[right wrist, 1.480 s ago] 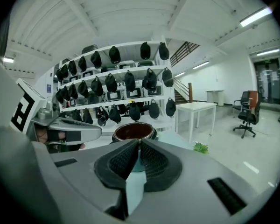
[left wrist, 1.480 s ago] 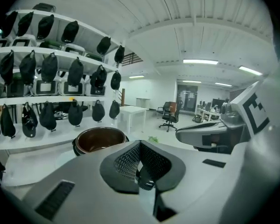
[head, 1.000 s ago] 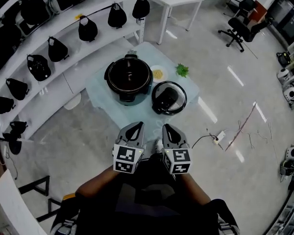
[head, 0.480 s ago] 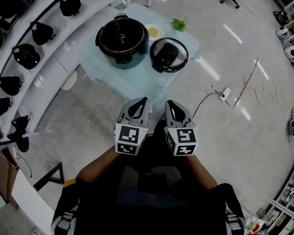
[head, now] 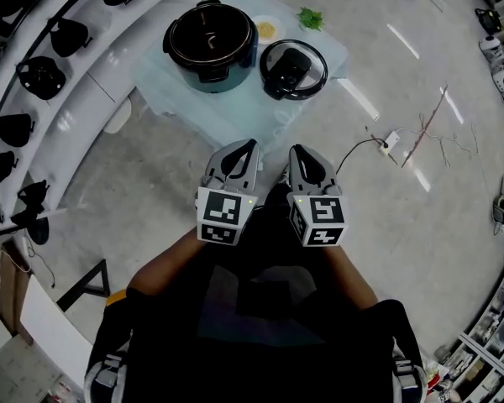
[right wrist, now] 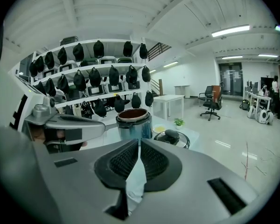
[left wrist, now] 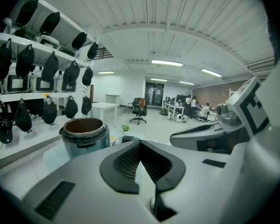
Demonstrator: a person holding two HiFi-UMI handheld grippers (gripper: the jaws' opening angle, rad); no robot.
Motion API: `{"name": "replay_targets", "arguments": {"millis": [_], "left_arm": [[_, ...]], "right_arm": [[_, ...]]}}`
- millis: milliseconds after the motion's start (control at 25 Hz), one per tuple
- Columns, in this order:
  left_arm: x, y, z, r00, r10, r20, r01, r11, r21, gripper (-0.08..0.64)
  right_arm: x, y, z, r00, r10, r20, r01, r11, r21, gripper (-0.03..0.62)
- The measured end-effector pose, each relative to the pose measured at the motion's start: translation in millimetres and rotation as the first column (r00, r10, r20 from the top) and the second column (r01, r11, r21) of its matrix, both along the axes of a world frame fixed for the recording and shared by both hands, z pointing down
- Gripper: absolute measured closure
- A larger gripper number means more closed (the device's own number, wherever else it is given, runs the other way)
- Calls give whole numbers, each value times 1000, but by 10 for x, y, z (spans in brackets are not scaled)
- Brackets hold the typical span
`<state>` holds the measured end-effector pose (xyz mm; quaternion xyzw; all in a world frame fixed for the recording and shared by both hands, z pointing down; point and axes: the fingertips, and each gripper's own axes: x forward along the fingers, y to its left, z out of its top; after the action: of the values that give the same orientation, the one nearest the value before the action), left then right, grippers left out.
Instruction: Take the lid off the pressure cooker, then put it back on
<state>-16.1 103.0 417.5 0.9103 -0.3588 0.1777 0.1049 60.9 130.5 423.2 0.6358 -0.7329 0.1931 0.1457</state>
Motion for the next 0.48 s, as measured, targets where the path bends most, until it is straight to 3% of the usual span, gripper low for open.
{"name": "replay_targets", "arguments": {"millis": [480], "left_arm": [[-47, -35, -11, 1000, -14, -3, 14, 1000, 4, 552]], "right_arm": [[-13, -40, 1, 1000, -6, -2, 6, 1000, 1, 561]]}}
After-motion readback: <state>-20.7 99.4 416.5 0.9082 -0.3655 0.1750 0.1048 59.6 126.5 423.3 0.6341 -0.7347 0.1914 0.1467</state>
